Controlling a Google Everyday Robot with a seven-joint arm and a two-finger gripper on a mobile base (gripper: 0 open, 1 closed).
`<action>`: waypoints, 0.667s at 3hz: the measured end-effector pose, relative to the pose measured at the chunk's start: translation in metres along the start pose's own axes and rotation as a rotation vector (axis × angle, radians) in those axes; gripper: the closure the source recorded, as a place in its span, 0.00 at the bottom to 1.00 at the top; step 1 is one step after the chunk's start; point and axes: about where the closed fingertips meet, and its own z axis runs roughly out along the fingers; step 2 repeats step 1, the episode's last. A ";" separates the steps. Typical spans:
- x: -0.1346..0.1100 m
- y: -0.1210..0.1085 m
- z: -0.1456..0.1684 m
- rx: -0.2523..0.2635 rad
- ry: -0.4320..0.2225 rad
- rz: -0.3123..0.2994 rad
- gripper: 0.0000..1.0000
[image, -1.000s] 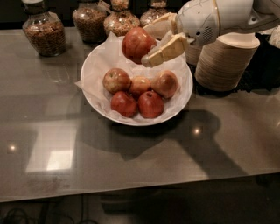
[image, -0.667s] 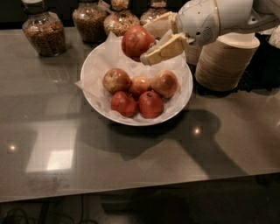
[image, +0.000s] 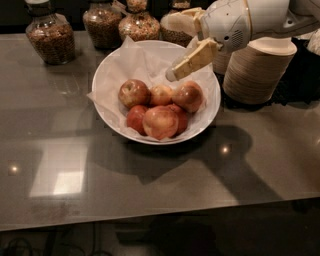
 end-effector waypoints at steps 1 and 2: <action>0.000 0.000 0.000 0.000 0.000 0.000 0.00; 0.000 0.000 0.000 0.000 0.000 0.000 0.00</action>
Offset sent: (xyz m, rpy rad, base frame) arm 0.0000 0.0000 0.0000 0.0000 0.0000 0.0000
